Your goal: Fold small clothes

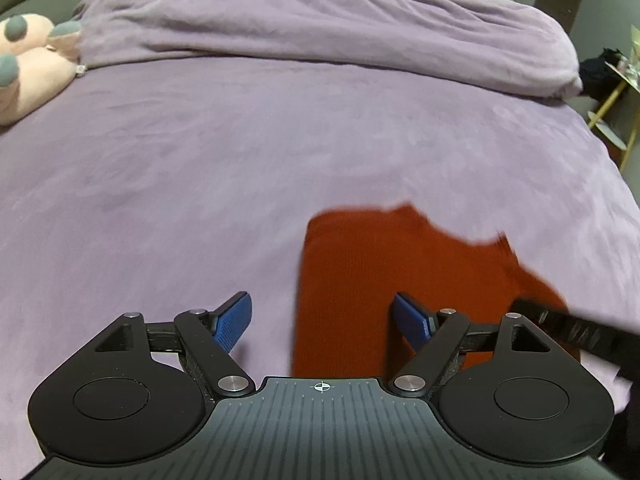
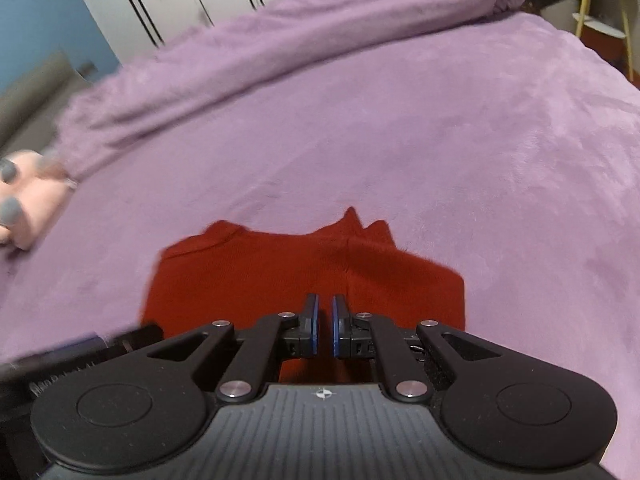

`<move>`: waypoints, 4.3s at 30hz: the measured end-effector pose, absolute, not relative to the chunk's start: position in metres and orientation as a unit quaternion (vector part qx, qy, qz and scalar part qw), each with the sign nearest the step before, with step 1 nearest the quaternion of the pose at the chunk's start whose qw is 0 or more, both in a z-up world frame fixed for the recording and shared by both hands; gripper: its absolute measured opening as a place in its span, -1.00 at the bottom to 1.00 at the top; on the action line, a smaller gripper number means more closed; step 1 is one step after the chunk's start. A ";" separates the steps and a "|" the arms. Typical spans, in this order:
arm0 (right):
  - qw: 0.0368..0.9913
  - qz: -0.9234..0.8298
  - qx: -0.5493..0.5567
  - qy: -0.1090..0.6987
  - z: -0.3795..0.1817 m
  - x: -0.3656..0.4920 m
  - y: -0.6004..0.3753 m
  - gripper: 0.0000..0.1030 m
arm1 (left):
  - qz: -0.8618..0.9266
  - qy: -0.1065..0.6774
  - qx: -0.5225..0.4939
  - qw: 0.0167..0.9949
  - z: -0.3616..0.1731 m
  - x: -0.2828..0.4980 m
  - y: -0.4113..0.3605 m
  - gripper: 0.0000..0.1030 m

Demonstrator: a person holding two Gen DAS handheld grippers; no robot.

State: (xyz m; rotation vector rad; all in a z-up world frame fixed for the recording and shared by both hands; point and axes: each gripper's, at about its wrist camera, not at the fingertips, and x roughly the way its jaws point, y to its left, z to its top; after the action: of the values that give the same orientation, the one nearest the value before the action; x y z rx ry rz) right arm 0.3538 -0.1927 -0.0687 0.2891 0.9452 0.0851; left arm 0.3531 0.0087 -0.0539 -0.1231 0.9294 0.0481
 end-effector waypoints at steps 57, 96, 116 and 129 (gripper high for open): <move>0.860 -0.011 0.005 0.510 -0.004 0.118 -0.170 0.92 | 0.023 0.469 0.001 0.883 -0.009 0.124 0.018 0.97; 0.861 -0.021 0.016 0.508 0.000 0.120 -0.172 0.92 | -0.002 0.482 0.026 0.876 -0.014 0.131 0.008 0.97; 0.862 -0.025 0.019 0.505 -0.002 0.117 -0.172 0.92 | 0.015 0.481 0.053 0.875 -0.016 0.133 0.005 0.97; 0.863 -0.027 0.015 0.504 -0.002 0.116 -0.171 0.92 | 0.010 0.483 0.049 0.874 -0.017 0.134 0.007 0.97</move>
State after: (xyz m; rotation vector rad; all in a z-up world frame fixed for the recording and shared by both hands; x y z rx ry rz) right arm 0.1161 -0.1710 -0.0015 0.0317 1.0565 -0.0562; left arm 0.1338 0.0074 -0.0171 0.1016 1.0080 0.0206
